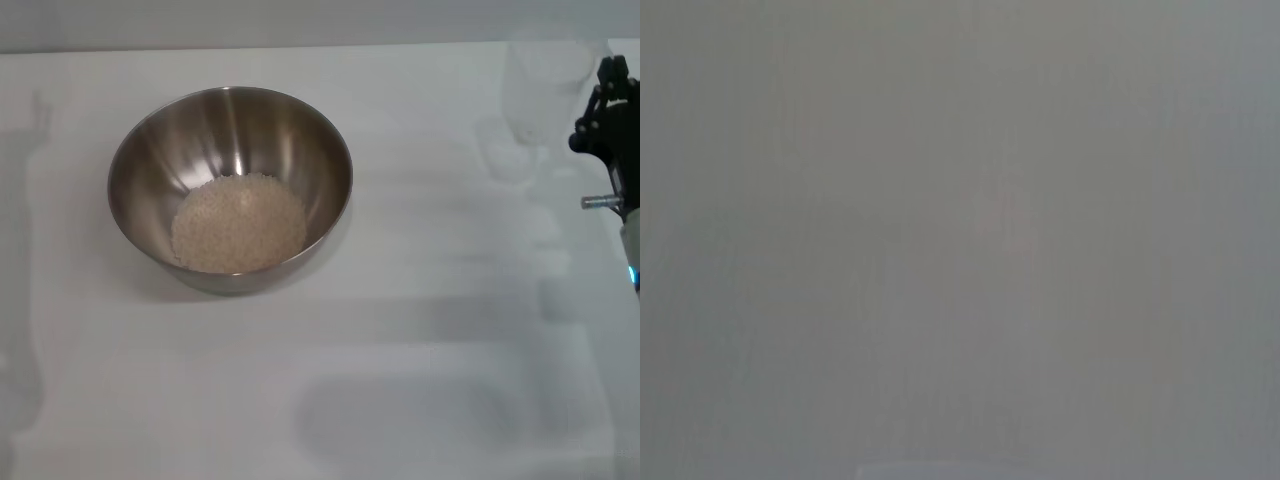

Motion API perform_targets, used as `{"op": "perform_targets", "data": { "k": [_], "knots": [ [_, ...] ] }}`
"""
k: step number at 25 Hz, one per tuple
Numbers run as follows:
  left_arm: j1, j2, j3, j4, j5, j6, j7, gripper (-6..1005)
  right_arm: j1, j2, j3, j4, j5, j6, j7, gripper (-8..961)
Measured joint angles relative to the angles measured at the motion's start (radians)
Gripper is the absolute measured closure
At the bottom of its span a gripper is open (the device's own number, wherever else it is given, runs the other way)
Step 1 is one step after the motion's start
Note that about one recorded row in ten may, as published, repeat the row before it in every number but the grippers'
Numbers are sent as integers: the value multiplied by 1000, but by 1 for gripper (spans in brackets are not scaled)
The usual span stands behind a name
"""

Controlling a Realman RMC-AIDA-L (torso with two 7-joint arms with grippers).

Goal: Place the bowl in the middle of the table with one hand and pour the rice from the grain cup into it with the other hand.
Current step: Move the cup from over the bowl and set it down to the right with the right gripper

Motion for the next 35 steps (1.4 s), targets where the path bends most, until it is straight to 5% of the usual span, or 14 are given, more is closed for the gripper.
{"op": "perform_targets", "data": {
  "k": [35],
  "knots": [
    [23,-2,42,-10,-1,-33,0,241,-15,0,-6,-110,-3,186,90,952]
  ]
}}
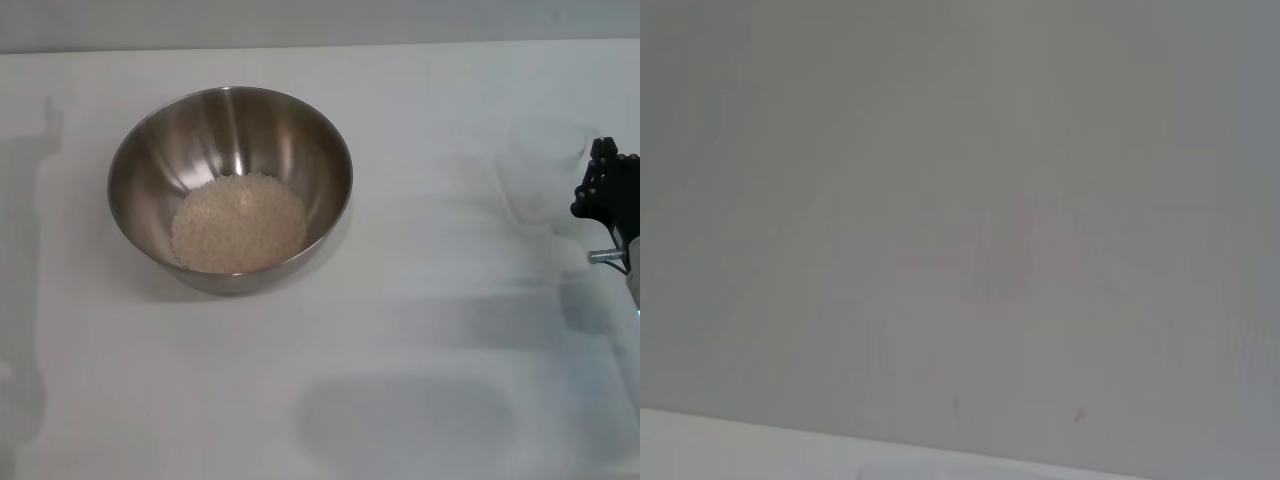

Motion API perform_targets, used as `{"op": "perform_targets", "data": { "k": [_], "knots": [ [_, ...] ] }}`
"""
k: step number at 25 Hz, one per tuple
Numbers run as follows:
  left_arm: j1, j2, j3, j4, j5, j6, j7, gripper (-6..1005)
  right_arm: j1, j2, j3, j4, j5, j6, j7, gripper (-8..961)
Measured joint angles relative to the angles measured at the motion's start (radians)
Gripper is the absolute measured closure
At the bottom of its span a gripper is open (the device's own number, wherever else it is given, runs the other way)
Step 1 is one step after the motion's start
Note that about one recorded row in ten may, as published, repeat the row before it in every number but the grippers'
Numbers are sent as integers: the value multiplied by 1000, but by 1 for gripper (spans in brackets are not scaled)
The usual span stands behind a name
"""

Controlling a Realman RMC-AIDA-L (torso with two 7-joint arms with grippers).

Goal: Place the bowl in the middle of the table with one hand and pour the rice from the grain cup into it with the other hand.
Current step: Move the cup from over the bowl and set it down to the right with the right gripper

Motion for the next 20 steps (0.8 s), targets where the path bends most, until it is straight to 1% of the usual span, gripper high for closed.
{"op": "perform_targets", "data": {
  "k": [7,20],
  "knots": [
    [23,1,3,-39,1,1,7,241,1,0,-1,-1,-4,16,1,952],
    [15,3,2,-43,2,-5,9,241,4,0,-2,-3,-5,47,3,951]
  ]
}}
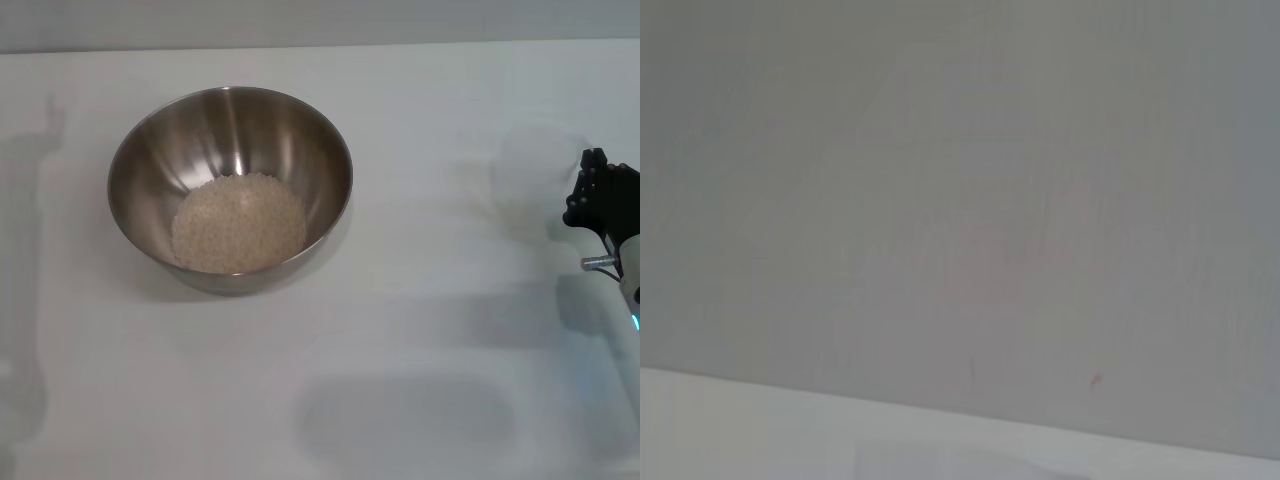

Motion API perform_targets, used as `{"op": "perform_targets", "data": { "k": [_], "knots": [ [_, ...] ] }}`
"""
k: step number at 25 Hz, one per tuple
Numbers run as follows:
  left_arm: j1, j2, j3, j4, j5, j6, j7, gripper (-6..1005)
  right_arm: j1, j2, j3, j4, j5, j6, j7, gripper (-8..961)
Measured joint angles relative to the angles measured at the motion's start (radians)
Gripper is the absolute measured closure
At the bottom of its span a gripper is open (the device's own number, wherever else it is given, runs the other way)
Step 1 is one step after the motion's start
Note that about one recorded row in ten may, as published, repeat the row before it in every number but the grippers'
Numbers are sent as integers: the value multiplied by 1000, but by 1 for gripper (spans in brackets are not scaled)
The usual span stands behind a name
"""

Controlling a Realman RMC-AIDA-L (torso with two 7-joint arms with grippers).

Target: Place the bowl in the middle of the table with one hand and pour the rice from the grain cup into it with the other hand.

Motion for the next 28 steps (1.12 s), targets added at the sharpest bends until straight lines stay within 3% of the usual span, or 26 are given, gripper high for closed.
{"op": "perform_targets", "data": {
  "k": [4,15,28],
  "knots": [
    [-3,0,0,0,0,0,0,241,-6,-1,-1,4,0,3,0,951],
    [-12,0,-3,0,0,0,0,241,-42,-4,-11,21,2,-42,0,747],
    [-6,0,-7,-1,11,0,2,241,-75,-10,55,13,7,-117,-8,723]
  ]
}}
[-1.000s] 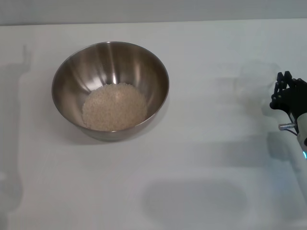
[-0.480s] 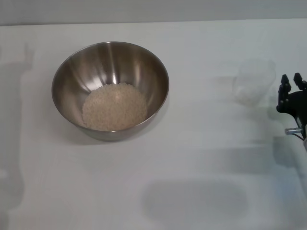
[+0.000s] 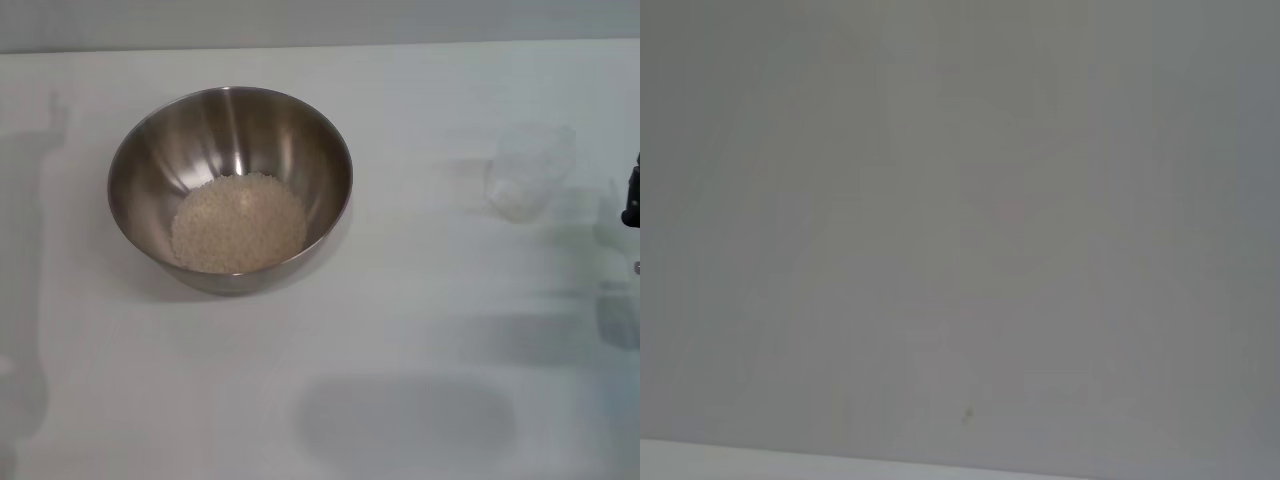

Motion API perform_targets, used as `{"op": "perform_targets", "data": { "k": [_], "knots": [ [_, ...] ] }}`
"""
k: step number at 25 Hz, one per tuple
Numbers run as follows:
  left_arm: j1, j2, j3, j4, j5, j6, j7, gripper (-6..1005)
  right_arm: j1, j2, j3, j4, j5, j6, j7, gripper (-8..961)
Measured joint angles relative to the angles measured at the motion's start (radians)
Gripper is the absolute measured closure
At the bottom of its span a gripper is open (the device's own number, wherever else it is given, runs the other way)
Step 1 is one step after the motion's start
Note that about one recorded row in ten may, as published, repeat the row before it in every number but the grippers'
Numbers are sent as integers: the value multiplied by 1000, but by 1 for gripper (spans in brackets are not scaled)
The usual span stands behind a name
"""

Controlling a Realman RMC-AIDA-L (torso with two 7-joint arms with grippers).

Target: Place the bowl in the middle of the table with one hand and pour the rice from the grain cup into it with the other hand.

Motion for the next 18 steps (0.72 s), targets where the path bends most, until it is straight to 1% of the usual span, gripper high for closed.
{"op": "perform_targets", "data": {
  "k": [5,8,9,10,11,15,18],
  "knots": [
    [3,0,-1,-1,2,0,0,241,-1,-2,41,-4,3,-7,-3,723],
    [8,0,-1,-1,4,0,-1,241,-20,3,77,11,7,-73,-16,722],
    [10,0,-1,-1,4,0,-2,241,-44,1,78,50,7,-124,-45,661],
    [12,0,-1,-1,4,-1,-3,241,-44,1,78,50,7,-124,-45,601],
    [14,0,-1,-1,4,-1,-5,241,-59,-2,84,81,7,-139,-75,540],
    [18,0,-2,-1,4,-1,-9,241,-100,-7,134,178,14,-136,-176,370],
    [18,0,-2,-1,4,-2,-9,241,-111,-5,143,194,18,-131,-188,370]
  ]
}}
